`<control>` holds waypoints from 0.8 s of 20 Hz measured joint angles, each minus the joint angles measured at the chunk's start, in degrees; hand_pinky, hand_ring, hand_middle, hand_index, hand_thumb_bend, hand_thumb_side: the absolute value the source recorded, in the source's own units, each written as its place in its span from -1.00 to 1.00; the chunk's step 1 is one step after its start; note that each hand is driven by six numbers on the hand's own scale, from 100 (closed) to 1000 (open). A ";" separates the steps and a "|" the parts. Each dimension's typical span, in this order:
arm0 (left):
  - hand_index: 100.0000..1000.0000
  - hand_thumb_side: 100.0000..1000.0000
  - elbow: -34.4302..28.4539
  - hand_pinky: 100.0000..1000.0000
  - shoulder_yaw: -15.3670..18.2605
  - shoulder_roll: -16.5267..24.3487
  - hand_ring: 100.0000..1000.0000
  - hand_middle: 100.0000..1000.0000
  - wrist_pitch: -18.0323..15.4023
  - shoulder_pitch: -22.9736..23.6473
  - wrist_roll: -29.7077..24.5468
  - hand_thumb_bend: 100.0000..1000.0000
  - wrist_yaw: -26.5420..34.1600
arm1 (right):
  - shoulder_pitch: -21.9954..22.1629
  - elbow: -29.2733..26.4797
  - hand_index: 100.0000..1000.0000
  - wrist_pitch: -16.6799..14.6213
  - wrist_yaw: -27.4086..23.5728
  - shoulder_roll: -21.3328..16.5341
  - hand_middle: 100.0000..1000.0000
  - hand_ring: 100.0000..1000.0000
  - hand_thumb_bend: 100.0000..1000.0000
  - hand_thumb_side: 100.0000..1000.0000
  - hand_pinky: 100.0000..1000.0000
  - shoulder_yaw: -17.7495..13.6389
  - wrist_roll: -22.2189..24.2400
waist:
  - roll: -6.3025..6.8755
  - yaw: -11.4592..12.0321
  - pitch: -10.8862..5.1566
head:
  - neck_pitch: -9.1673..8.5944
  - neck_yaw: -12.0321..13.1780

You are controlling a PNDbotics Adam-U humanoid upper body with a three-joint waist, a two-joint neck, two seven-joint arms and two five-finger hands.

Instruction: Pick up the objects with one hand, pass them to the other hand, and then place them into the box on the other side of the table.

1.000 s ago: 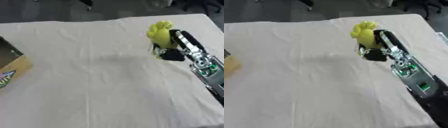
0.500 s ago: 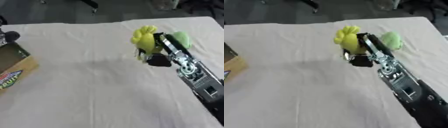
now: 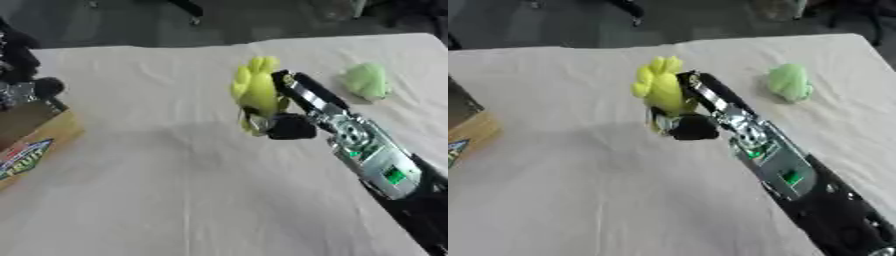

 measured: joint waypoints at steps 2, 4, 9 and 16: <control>0.51 -0.28 0.01 -0.02 -0.82 0.00 0.21 0.08 0.22 -0.79 -0.74 0.39 0.02 | -0.70 0.49 0.14 -0.91 -0.02 0.74 -0.23 0.02 -1.00 -0.73 0.46 0.60 0.68 | -0.01 0.10 0.10 | 0.00 0.00; 0.51 -0.27 0.30 0.00 -2.08 0.00 0.22 0.09 0.73 -1.96 -1.76 0.40 -0.09 | -1.38 0.79 0.14 -1.57 0.01 1.53 -0.23 0.02 -1.00 -0.73 0.46 1.26 1.24 | -0.01 0.30 0.14 | 0.00 0.00; 0.51 -0.22 1.68 0.01 -5.84 -0.12 0.23 0.10 2.60 -5.16 -4.51 0.42 -1.17 | -2.68 1.05 0.14 -2.51 0.68 3.17 -0.23 0.02 -1.00 -0.74 0.45 2.55 2.18 | 0.01 0.41 0.14 | 0.01 0.10; 0.51 -0.18 3.17 -0.02 -9.25 -2.64 0.20 0.08 4.39 -8.43 -4.86 0.46 -1.63 | -4.21 1.04 0.14 -2.75 2.07 5.13 -0.23 0.02 -1.00 -0.76 0.44 3.53 2.45 | 0.04 0.52 0.12 | 0.00 0.15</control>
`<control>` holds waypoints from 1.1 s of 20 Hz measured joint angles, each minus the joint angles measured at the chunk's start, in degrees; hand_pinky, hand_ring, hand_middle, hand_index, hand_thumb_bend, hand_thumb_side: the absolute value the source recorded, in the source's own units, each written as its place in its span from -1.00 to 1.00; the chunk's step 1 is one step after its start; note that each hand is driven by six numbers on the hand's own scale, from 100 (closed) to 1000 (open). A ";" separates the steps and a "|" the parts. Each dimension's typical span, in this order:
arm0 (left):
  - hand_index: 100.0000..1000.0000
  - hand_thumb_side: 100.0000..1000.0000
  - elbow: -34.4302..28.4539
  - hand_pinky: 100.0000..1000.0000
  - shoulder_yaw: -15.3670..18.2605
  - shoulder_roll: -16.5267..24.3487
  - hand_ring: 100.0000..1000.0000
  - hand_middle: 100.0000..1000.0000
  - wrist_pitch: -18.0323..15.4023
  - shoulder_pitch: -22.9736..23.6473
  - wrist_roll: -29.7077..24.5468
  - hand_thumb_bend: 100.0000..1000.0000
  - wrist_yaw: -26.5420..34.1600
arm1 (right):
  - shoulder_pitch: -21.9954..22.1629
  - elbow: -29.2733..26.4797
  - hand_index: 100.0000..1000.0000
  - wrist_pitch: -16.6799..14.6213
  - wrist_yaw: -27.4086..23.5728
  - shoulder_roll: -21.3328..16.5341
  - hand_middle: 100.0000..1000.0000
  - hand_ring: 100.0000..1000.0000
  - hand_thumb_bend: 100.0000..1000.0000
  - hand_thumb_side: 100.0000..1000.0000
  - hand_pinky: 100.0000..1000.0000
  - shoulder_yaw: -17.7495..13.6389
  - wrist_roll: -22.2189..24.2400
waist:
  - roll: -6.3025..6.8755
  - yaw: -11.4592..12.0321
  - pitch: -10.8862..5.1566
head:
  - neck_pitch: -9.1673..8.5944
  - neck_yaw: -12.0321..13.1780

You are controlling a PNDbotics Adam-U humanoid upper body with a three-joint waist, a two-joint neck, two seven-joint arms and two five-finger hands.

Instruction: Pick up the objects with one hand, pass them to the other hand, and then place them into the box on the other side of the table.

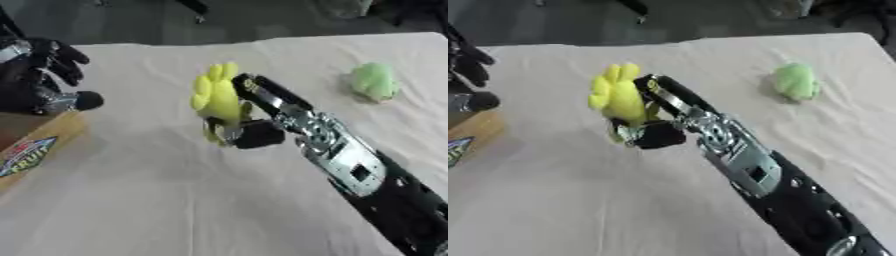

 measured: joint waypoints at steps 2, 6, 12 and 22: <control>0.51 -0.16 0.00 -0.04 -0.49 -0.75 0.20 0.07 0.33 -0.63 1.21 0.46 0.13 | -0.37 -0.04 0.14 -0.01 0.28 0.41 -0.23 0.02 -1.00 -0.77 0.42 0.19 0.01 | 0.00 0.03 0.00 | -0.01 0.03; 0.51 -0.18 -0.12 -0.03 -1.46 -1.98 0.20 0.07 1.70 -1.88 4.55 0.46 0.21 | -0.89 -0.41 0.14 -0.10 1.16 0.87 -0.22 0.02 -1.00 -0.78 0.42 0.61 0.45 | 0.00 0.13 0.00 | -0.04 0.18; 0.52 -0.20 -0.94 0.00 -3.51 -3.70 0.22 0.09 3.08 -4.24 5.06 0.44 -1.53 | -1.76 -0.43 0.15 -0.81 4.62 1.88 -0.21 0.03 -1.00 -0.80 0.42 1.91 1.73 | 0.20 0.37 0.00 | -0.07 0.43; 0.52 -0.07 -1.60 -0.01 -5.07 -5.98 0.22 0.10 4.71 -5.69 2.80 0.72 -2.27 | -2.37 0.52 0.12 0.33 11.29 3.37 -0.24 0.00 -0.90 -0.85 0.38 2.62 1.12 | 0.44 0.40 0.00 | -0.27 0.64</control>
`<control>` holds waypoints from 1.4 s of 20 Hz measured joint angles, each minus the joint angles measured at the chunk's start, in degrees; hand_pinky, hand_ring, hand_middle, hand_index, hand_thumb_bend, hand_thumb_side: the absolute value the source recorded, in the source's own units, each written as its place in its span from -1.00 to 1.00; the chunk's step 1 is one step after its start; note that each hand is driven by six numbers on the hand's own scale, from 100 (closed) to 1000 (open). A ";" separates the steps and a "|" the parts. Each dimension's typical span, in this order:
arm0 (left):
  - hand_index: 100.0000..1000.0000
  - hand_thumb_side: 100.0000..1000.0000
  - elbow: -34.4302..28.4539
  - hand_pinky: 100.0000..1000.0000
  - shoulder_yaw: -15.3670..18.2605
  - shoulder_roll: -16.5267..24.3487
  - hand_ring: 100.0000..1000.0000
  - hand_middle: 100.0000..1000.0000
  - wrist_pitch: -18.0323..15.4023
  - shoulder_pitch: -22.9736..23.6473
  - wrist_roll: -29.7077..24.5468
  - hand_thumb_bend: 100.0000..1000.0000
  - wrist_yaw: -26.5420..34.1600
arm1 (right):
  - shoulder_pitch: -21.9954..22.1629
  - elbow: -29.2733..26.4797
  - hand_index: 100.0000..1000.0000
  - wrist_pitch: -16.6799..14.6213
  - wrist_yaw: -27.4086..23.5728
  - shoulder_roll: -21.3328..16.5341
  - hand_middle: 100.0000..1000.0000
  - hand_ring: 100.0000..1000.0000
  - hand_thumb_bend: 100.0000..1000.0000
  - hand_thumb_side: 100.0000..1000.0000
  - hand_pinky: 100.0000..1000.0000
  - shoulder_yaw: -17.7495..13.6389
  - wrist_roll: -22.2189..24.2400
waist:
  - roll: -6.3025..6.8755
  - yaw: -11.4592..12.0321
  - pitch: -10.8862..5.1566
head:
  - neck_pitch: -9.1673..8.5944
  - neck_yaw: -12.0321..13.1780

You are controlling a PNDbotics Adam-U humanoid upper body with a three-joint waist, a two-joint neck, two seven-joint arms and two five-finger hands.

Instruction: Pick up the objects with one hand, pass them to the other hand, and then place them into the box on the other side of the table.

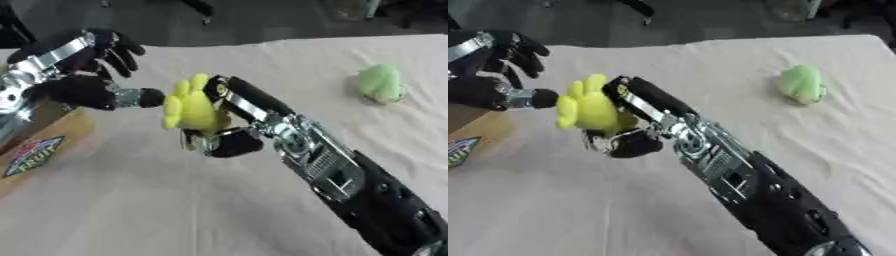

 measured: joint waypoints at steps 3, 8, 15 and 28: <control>0.53 0.00 -0.39 -0.01 -0.03 -0.07 0.23 0.10 0.73 -0.14 -0.39 0.80 1.49 | -0.19 0.47 0.11 1.01 1.85 0.11 -0.25 0.00 -0.88 -0.86 0.37 0.04 -0.47 | 0.06 0.01 0.00 | 0.00 0.04; 0.52 0.03 -1.76 -0.01 -0.05 -0.50 0.23 0.11 2.55 -0.49 -0.71 0.85 3.59 | -0.44 1.34 0.11 2.50 4.46 0.52 -0.24 0.00 -0.87 -0.87 0.37 0.27 -1.20 | 0.06 0.06 0.00 | 0.00 0.15; 0.52 0.05 -5.79 -0.01 0.55 0.61 0.23 0.11 3.90 0.37 -1.00 0.83 5.55 | -0.45 2.36 0.11 3.34 5.82 0.55 -0.25 0.00 -0.88 -0.87 0.37 0.37 -1.64 | 0.12 0.28 0.01 | 0.00 0.17; 0.57 -0.07 -6.58 0.08 -0.46 0.68 0.34 0.22 10.04 -0.16 -4.84 0.66 6.69 | -0.49 3.69 0.10 2.63 6.38 1.99 -0.26 -0.01 -0.88 -0.87 0.34 0.46 -4.12 | 0.14 0.34 0.01 | 0.04 0.08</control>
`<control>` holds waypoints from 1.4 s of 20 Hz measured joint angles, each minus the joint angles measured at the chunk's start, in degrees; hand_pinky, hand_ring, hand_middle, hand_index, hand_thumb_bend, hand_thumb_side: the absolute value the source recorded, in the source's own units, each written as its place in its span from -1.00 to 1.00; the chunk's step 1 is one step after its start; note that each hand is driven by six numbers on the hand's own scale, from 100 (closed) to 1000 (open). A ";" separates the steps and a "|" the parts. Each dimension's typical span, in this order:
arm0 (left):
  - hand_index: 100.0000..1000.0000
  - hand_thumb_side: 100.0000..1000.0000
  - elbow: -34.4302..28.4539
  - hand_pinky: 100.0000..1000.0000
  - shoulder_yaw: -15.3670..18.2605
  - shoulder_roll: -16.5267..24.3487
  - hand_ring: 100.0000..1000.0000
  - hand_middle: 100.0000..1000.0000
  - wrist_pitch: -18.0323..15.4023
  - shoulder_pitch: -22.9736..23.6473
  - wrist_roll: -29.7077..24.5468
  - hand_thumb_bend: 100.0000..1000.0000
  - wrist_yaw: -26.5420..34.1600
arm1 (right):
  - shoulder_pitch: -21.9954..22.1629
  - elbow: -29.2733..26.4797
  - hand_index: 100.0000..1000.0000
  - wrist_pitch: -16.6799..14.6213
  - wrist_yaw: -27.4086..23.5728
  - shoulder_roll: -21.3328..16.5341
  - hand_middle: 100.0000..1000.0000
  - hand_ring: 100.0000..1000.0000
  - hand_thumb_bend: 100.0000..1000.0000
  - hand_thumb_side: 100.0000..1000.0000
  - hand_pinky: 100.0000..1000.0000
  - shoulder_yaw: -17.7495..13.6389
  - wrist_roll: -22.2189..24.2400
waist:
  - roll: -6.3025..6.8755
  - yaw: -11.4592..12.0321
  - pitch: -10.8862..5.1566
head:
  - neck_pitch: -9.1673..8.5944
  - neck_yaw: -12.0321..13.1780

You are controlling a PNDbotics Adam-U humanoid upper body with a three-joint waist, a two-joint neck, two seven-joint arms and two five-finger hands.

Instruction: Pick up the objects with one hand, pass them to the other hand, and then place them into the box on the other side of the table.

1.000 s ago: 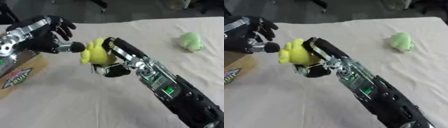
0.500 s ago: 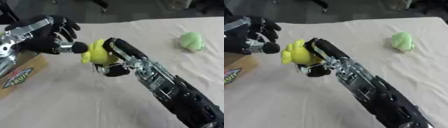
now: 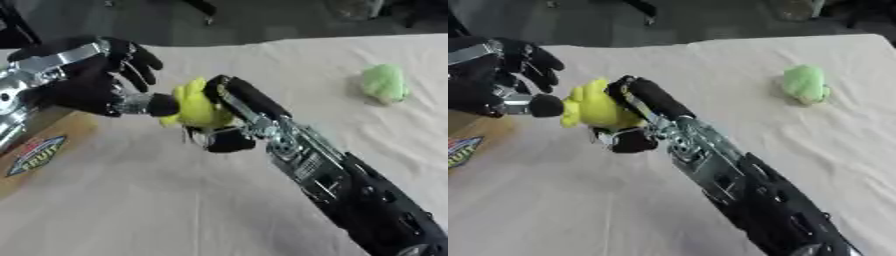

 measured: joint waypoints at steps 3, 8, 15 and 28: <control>0.57 -0.09 0.42 0.11 -0.42 -0.20 0.36 0.25 0.69 -0.38 -0.74 0.58 0.06 | 0.00 0.02 0.09 -0.05 0.32 0.02 -0.27 -0.02 -0.88 -0.88 0.33 0.15 -0.32 | 0.14 0.00 0.00 | 0.05 0.00; 0.60 -0.10 2.03 0.17 -0.71 -0.22 0.40 0.30 0.81 -0.38 -1.94 0.52 -0.89 | -0.03 0.02 0.10 -0.16 0.45 0.13 -0.26 -0.02 -0.89 -0.88 0.33 0.31 -0.49 | 0.28 -0.10 0.00 | 0.05 0.03; 0.61 -0.11 5.91 0.20 -2.57 -1.25 0.42 0.32 -0.12 -1.71 -4.99 0.51 -3.64 | -0.50 -0.01 0.09 -0.50 0.90 0.89 -0.27 -0.03 -0.89 -0.89 0.33 0.74 -0.37 | 0.31 -0.15 0.00 | -0.04 0.23; 0.61 -0.17 11.97 0.22 -4.56 -3.31 0.43 0.34 -0.61 -3.46 -9.08 0.48 -7.46 | -0.77 -1.21 0.10 -0.95 1.50 1.14 -0.26 -0.03 -0.91 -0.89 0.31 1.00 0.46 | 0.54 -0.21 0.11 | -0.34 0.71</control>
